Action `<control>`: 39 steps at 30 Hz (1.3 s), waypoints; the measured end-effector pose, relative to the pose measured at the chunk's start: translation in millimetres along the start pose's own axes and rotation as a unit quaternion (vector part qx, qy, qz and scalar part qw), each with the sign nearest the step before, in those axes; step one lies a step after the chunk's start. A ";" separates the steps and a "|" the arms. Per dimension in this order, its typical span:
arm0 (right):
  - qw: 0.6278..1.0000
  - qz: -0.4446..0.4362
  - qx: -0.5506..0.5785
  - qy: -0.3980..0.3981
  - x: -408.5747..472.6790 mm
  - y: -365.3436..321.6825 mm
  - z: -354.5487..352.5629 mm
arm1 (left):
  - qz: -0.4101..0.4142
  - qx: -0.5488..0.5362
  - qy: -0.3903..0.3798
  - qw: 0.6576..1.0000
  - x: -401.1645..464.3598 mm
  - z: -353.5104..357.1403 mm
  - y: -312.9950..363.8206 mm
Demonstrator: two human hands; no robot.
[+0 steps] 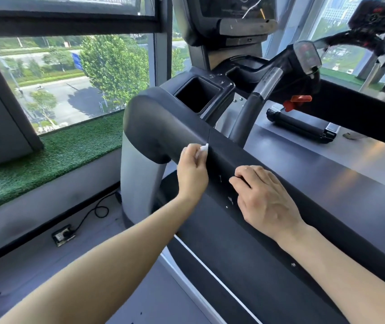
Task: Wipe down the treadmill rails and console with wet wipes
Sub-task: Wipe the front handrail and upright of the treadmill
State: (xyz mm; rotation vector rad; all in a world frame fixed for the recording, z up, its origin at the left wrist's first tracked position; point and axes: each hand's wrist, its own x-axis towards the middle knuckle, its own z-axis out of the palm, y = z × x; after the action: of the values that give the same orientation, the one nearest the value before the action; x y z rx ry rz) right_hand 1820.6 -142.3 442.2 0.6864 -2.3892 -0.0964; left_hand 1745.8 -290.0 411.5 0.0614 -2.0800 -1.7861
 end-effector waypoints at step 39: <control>0.999 0.020 0.038 -0.015 -40.6 14.8 -24.7 | -0.070 0.020 0.058 0.996 6.2 3.5 22.0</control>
State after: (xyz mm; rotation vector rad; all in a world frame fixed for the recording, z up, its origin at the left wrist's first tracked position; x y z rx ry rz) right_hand 1855.5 -106.8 442.3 0.6759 -2.4445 0.0009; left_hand 1743.8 -284.4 433.9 0.3233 -2.0733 -1.7745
